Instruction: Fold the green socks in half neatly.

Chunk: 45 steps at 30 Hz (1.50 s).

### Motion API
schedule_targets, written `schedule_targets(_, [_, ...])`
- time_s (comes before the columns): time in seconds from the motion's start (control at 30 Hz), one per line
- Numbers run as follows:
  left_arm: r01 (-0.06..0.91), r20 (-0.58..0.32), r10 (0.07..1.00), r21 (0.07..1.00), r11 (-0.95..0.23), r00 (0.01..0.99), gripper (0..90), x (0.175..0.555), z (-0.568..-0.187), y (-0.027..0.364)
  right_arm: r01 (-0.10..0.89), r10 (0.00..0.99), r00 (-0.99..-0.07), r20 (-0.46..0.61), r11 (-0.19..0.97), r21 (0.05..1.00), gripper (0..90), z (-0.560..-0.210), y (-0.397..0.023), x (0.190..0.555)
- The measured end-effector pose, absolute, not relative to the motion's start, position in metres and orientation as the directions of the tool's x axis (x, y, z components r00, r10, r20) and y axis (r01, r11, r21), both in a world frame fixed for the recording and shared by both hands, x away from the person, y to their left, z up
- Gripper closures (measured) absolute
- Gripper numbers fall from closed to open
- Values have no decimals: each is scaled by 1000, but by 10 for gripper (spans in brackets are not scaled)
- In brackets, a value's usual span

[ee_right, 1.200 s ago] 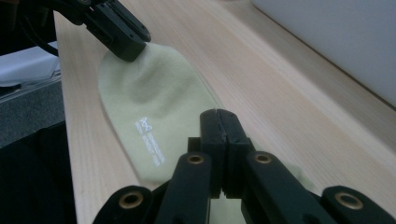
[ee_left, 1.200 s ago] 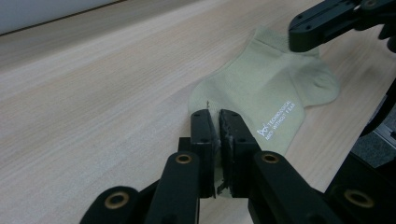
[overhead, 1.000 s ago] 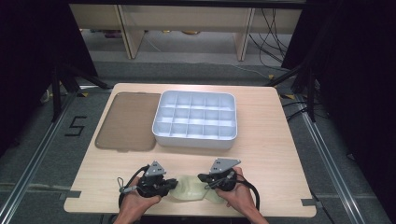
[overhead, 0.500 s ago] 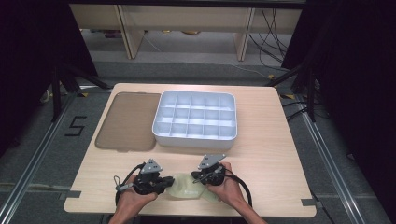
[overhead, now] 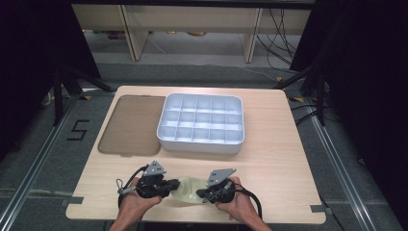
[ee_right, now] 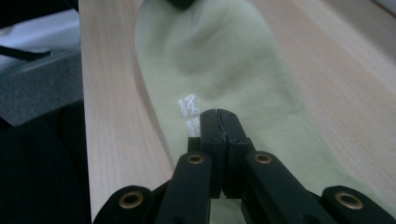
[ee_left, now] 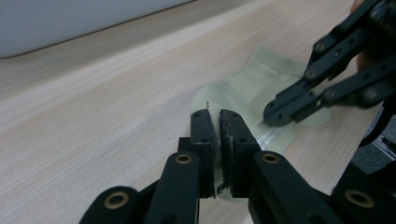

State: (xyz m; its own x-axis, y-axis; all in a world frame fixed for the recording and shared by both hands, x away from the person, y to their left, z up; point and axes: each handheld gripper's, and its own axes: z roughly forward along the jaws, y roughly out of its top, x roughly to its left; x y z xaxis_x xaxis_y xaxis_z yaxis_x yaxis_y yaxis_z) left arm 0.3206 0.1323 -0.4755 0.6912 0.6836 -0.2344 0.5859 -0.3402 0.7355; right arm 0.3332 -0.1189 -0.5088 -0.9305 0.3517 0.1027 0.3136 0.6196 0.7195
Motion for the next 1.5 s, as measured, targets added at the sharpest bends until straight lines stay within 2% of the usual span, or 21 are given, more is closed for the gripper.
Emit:
schedule_targets(0.17, [574, -224, 680, 743, -344, 698, 839, 321, -471, 131, 310, 357, -930, 89, 628, 714, 893, -511, -116, 331])
schedule_targets(0.27, [578, -225, 690, 745, -333, 688, 839, 321, -470, 132, 311, 365, -926, 96, 596, 740, 892, -504, -123, 332])
schedule_targets(0.33, [587, -246, 696, 751, -303, 674, 839, 320, -471, 131, 320, 396, -914, 87, 571, 756, 892, -495, -135, 332])
schedule_targets(0.43, [577, -228, 680, 741, -343, 697, 839, 321, -469, 132, 334, 441, -895, 70, 556, 761, 891, -488, -161, 333])
schedule_targets(0.63, [570, -233, 676, 752, -331, 699, 838, 322, -465, 119, 384, 500, -864, 62, 574, 724, 891, -496, -192, 331])
schedule_targets(1.0, [538, -269, 616, 787, -302, 740, 838, 327, -448, 82, 411, 484, -870, 97, 602, 684, 897, -505, -190, 334])
schedule_targets(1.2, [542, -274, 595, 772, -332, 755, 838, 335, -456, 54, 427, 485, -866, 120, 592, 684, 897, -505, -191, 335])
schedule_targets(1.47, [552, -279, 589, 755, -353, 758, 837, 338, -466, 39, 407, 476, -873, 106, 593, 695, 896, -506, -193, 338])
schedule_targets(1.5, [550, -277, 584, 753, -362, 763, 836, 339, -467, 39, 438, 488, -862, 138, 580, 687, 896, -505, -192, 336])
